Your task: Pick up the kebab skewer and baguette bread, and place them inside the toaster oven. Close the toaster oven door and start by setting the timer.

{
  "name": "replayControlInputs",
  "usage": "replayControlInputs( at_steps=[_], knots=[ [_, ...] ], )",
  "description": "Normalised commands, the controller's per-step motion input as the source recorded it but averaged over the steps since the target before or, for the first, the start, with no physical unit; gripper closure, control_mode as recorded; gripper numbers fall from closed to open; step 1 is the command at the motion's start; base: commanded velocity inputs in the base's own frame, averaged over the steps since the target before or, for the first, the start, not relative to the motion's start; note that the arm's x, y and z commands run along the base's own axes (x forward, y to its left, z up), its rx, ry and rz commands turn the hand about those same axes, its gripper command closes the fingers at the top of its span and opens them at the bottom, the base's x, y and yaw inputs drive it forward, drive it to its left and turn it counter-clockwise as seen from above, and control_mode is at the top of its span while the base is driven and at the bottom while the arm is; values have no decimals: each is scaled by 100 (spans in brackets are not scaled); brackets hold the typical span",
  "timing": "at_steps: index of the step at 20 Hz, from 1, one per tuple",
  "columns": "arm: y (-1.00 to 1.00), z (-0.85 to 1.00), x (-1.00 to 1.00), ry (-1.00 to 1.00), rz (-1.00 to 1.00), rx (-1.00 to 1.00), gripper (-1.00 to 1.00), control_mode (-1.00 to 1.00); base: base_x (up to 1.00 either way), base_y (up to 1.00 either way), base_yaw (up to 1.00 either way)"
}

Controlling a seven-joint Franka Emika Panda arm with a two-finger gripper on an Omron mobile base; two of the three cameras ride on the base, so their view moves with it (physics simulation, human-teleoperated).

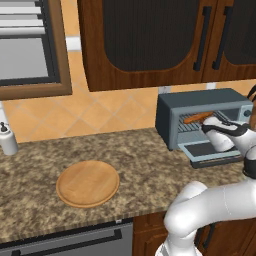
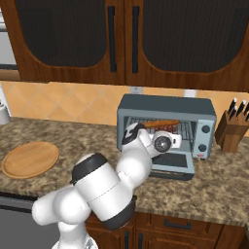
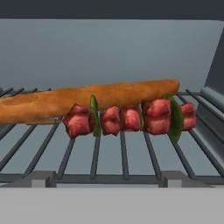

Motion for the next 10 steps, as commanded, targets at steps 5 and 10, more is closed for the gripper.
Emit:
replayControlInputs(
  at_steps=[5,10],
  knots=[
    [-17,1,-37,0,0,0,-100,-100,0,0,0],
    [-36,13,-58,0,0,0,-100,-100,0,0,0]
  ],
)
